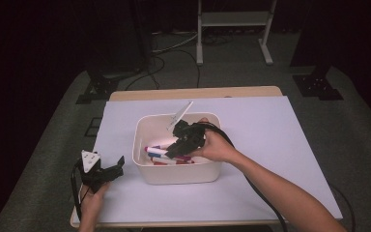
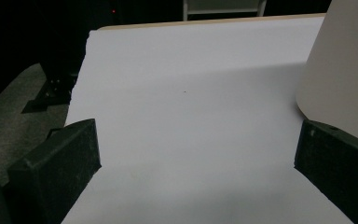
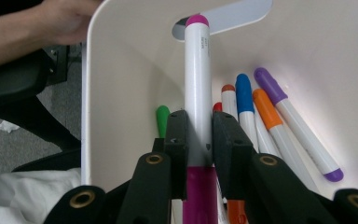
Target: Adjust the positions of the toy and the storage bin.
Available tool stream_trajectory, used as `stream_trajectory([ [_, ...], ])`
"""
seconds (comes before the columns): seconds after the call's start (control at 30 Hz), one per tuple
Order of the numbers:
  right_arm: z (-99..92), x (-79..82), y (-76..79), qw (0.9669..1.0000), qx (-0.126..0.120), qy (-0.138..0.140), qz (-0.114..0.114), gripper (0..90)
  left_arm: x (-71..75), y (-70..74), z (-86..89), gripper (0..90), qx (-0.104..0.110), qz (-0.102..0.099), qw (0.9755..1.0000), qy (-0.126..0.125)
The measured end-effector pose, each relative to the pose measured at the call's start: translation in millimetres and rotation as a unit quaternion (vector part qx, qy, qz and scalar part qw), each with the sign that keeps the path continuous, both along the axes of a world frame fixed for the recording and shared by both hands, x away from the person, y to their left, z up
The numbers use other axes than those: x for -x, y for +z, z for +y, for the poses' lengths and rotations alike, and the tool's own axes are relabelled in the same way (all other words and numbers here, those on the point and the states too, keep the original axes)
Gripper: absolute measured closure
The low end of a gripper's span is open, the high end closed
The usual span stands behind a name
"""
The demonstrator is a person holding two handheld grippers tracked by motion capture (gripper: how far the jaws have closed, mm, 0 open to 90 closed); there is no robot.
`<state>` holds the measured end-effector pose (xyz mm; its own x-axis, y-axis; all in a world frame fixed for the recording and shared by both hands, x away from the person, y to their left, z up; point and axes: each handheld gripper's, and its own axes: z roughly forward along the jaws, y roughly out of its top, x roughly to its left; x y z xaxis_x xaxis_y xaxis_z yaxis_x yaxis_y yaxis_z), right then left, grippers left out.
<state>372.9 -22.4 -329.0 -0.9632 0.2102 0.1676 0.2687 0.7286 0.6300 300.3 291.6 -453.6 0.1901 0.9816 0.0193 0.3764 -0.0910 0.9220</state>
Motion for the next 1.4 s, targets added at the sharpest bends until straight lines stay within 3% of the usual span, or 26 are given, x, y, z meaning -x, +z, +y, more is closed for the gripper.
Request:
stream_trajectory([
  [0.43,9.6,0.3,-11.8,0.9993,0.037,0.010,-0.005,74.9,-0.1,0.0,0.3,0.0,-0.001,-0.002,1.0000,-0.001],
  [0.47,11.5,0.4,-15.1,0.9989,0.045,0.011,-0.006,70.5,-0.1,0.0,0.3,0.0,-0.001,-0.002,1.0000,0.000],
  [0.57,11.4,0.7,-15.4,0.9988,0.047,0.008,-0.007,69.7,0.0,0.0,0.4,0.0,-0.001,-0.002,1.0000,0.000],
  [0.77,3.5,1.3,-4.6,0.9997,0.022,-0.003,-0.012,67.5,0.1,0.0,0.1,0.0,-0.002,-0.002,1.0000,0.000],
  [1.07,-33.4,0.3,21.4,0.9991,-0.017,-0.035,-0.018,58.7,0.3,0.1,0.1,0.0,-0.003,-0.001,1.0000,-0.001],
  [1.23,-47.6,1.9,29.6,0.9984,-0.028,-0.043,-0.022,54.3,0.4,-0.1,-0.2,0.0,-0.003,-0.001,1.0000,-0.001],
  [1.4,-74.2,4.9,41.0,0.9969,-0.031,-0.064,-0.033,50.4,0.3,-0.1,-0.3,0.0,-0.004,0.000,1.0000,-0.002],
])
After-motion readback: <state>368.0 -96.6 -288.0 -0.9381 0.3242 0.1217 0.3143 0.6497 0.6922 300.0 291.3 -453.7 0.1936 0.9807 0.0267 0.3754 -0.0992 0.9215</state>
